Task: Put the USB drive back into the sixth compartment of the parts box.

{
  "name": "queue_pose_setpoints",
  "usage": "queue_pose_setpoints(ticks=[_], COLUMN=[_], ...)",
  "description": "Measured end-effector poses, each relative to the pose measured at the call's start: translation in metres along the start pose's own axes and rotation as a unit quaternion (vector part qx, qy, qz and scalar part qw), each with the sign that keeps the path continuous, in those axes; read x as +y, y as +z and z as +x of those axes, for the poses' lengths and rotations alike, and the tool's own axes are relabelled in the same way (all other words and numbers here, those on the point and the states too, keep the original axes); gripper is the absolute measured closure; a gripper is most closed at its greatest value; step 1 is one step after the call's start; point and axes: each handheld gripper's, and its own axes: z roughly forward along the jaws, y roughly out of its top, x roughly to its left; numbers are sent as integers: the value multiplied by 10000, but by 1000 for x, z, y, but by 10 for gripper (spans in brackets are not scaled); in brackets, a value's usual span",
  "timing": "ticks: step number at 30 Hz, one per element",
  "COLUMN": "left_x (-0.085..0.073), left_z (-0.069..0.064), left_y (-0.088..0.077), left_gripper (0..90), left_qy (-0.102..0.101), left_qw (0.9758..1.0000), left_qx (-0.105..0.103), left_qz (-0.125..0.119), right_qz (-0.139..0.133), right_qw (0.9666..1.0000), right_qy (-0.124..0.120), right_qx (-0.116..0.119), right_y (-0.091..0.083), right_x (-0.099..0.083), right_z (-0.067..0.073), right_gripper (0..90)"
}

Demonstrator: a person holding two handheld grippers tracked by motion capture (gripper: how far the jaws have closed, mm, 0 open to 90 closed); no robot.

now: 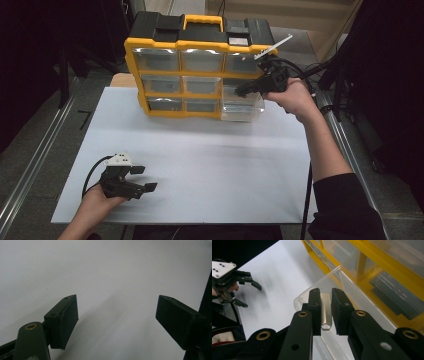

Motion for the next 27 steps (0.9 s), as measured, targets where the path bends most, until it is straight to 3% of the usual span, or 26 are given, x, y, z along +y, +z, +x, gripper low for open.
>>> queue_pose_setpoints(ticks=[7,12,17,27], left_x=[-1,0,0,0], left_z=[0,0,0,-1], left_y=[0,0,0,0], left_gripper=[192,192,192,192], left_qy=[6,20,11,21], left_qw=[10000,10000,10000,10000], left_qx=[-18,-15,-9,-6], left_qz=[-21,8,6,5], right_qz=[86,-133,-131,-312], right_qw=[9999,9996,9993,9994], right_qy=[-4,67,194,23], right_qx=[-107,-241,-287,-173], right_y=[10,12,13,9], right_x=[2,1,-2,-15], right_z=[-2,-1,7,30], right_gripper=[748,586,485,272])
